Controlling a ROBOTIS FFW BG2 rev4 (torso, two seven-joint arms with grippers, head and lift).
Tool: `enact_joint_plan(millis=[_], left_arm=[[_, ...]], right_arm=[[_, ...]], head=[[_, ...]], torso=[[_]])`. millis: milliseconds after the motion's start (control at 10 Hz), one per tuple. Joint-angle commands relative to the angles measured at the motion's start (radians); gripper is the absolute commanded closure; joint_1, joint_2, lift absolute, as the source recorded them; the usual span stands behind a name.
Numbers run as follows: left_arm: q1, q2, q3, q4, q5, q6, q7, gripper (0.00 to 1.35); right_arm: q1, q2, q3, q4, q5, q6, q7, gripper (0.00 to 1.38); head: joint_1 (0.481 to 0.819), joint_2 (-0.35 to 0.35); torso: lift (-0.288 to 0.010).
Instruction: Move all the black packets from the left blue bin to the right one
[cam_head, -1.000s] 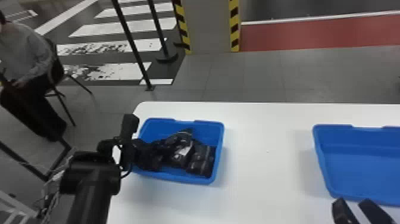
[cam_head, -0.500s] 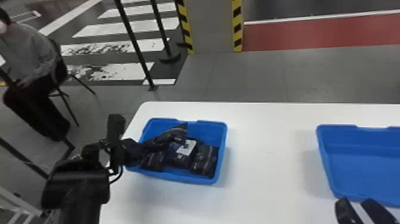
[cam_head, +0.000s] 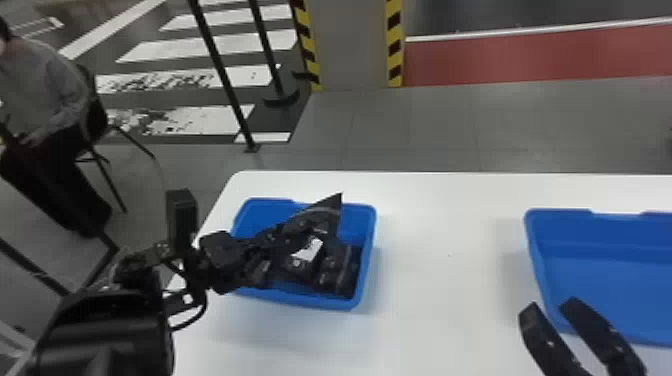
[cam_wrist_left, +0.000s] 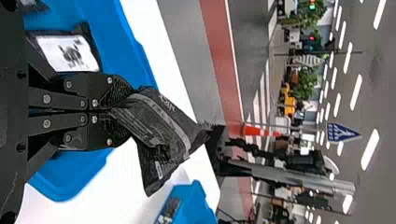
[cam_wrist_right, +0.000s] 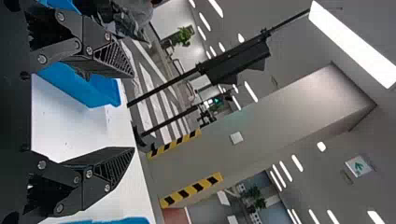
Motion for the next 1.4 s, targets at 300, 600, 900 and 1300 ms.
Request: enact_joint_plan(millis=[300,600,900,1300], left_arm=[[0.006,-0.05,-0.099,-0.001,0.007,0.007,0.006,1.22],[-0.058,-0.055,-0.188,0.051,0.038,0.019,0.007,1.22],[-0.105,-0.061,-0.27,0.1,0.07,0.022,0.01,1.22],[-0.137,-0.061,-0.342,0.164,0.09,0.044,0.01,1.22]], right_arm=[[-0.164,0.0,0.032,0.007,-0.03,0.202,0.151,0.51],[-0.25,0.0,0.053,0.083,-0.06,0.237,0.174,0.51],[-0.353,0.0,0.061,0.174,-0.062,0.237,0.177,0.51],[-0.422,0.003,0.067,0.22,-0.054,0.237,0.176,0.51]], head=[[0.695,0.215],[0.695,0.186],[0.695,0.136],[0.695,0.073]], torso=[[-0.11],[-0.11],[-0.11],[-0.11]])
